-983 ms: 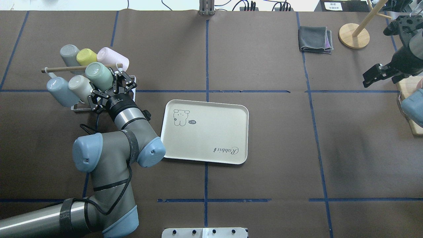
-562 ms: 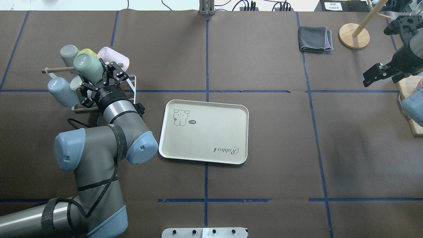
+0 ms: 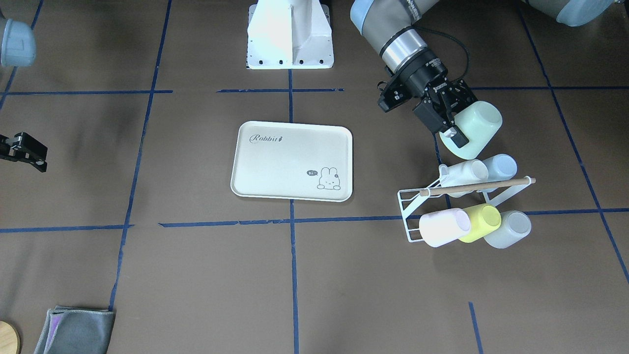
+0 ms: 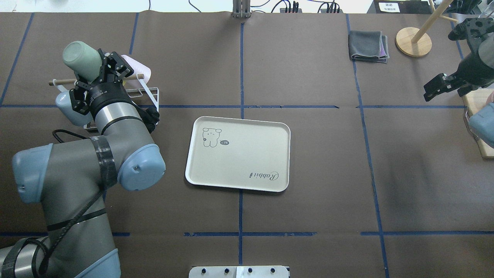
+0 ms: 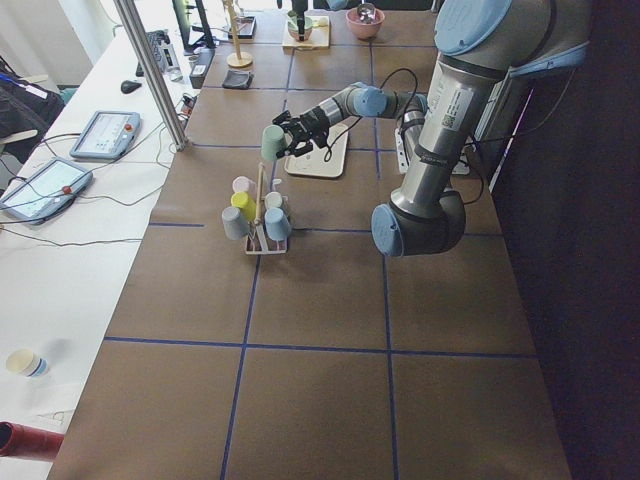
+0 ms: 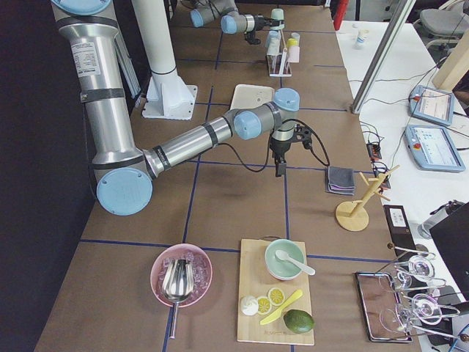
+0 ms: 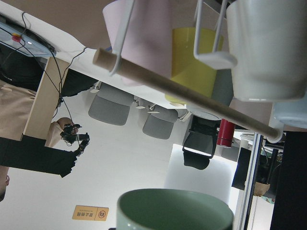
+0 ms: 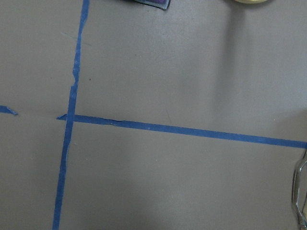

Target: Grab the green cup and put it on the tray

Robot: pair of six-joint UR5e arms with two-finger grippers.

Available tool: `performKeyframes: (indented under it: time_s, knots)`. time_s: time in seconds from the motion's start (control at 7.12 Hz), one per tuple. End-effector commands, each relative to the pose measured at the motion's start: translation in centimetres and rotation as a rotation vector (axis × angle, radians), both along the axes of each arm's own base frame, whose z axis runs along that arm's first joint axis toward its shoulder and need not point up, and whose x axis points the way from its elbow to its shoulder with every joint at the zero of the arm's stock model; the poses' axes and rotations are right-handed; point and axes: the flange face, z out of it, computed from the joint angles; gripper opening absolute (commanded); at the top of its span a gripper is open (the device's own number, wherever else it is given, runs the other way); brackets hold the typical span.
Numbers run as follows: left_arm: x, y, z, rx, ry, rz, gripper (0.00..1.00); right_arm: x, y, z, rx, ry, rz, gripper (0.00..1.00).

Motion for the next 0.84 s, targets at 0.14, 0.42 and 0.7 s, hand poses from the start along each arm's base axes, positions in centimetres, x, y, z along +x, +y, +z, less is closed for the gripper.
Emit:
performKeyframes:
  time_s: [0.14,0.42,0.7]
  knots:
    - [-3.1,2.6,-3.8,-0.061,0.358,-0.015,0.49,0.1,0.0,-0.1,0.002,-0.002,0.002,1.0]
    - [-2.8,3.7,-4.6,-0.132,0.593,-0.053,0.48,0.3,-0.1,-0.1,0.002,-0.002,0.005,1.0]
    - [-3.2,5.2,-6.1,-0.215,0.924,-0.137,0.45,0.4,-0.1,-0.2,0.003,-0.003,0.006,1.0]
